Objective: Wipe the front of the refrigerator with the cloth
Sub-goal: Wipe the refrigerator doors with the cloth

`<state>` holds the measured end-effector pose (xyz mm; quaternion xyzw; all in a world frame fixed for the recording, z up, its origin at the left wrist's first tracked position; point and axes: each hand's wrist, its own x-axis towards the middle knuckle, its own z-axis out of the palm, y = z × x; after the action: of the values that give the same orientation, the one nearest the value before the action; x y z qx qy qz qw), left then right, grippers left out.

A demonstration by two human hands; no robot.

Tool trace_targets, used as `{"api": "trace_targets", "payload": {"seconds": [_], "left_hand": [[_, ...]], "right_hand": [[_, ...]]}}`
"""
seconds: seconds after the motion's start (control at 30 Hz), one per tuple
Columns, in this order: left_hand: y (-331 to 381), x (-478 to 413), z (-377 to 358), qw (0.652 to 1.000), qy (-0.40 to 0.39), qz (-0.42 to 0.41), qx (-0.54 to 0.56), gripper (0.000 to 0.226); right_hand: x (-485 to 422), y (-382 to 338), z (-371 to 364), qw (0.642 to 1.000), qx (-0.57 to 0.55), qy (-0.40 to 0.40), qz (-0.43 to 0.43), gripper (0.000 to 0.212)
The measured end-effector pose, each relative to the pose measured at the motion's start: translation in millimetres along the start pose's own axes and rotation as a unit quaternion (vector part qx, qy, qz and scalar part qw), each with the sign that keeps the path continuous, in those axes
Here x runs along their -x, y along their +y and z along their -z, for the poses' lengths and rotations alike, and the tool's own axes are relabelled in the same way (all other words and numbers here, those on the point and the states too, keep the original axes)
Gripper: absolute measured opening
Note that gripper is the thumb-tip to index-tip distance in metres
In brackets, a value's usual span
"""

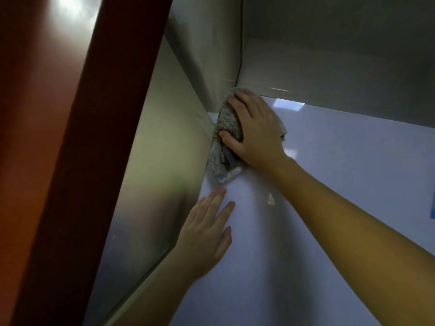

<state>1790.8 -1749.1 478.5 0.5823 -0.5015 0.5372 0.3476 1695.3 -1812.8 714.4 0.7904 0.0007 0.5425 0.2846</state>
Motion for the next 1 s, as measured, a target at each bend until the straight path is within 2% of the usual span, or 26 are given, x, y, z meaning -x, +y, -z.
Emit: {"api": "trace_targets", "payload": {"seconds": [0.17, 0.4, 0.57, 0.63, 0.83, 1.0], "left_hand": [[0.1, 1.9, -4.4, 1.0, -0.002, 0.001, -0.008, 0.054], [-1.1, 2.1, -0.1, 1.0, -0.017, -0.004, -0.008, 0.055], [2.1, 0.7, 2.9, 1.0, -0.012, -0.003, -0.011, 0.054], [4.0, 0.1, 3.9, 1.0, -0.008, -0.004, -0.016, 0.054], [14.7, -1.7, 3.0, 0.999, -0.004, 0.03, -0.021, 0.056], [17.9, -1.7, 0.4, 0.999, -0.006, 0.042, -0.018, 0.058]], "right_hand": [[25.7, 12.5, 5.9, 0.998, 0.016, 0.061, -0.002, 0.063], [51.8, 26.8, 21.0, 0.998, 0.04, 0.005, 0.04, 0.064], [70.4, 46.6, 39.1, 0.998, 0.041, -0.001, 0.049, 0.061], [83.4, 59.1, 48.7, 0.999, 0.044, 0.002, 0.027, 0.063], [135.5, 103.4, 83.6, 0.989, 0.049, 0.066, -0.124, 0.065], [184.0, 129.3, 105.6, 0.978, 0.043, 0.07, -0.193, 0.068]]}}
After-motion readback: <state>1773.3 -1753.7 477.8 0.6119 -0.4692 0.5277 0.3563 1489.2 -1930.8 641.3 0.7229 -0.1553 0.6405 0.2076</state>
